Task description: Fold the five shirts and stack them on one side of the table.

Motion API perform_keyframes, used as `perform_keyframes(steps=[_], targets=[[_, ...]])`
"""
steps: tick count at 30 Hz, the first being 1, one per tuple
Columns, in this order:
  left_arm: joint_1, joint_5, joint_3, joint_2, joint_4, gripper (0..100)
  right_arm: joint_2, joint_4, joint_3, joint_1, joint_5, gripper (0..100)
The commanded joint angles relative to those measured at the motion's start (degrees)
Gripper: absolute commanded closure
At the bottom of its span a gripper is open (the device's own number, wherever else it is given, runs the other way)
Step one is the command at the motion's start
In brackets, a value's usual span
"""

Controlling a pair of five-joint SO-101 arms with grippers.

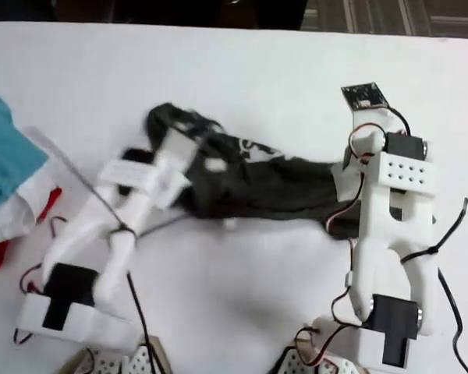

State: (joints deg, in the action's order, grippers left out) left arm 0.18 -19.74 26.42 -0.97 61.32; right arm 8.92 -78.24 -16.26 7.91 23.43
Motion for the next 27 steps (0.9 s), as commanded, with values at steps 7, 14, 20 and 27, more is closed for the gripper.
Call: perform_keyframes(steps=[7,14,20,27], targets=[[-14.51,-9.41,-24.04,-2.46,28.04,97,3.21,0.75,0.44,0.22,0.53,65.4],[-14.59,-12.75,-20.53,-2.29,23.38,94,3.21,0.75,0.44,0.13,0.44,65.4],[-14.68,-13.19,-21.93,-2.9,29.19,82,3.12,0.66,0.18,-4.44,0.09,65.4],[-13.8,-22.95,-20.0,-10.55,40.79,83,2.95,0.75,0.26,-10.24,0.09,65.4]])
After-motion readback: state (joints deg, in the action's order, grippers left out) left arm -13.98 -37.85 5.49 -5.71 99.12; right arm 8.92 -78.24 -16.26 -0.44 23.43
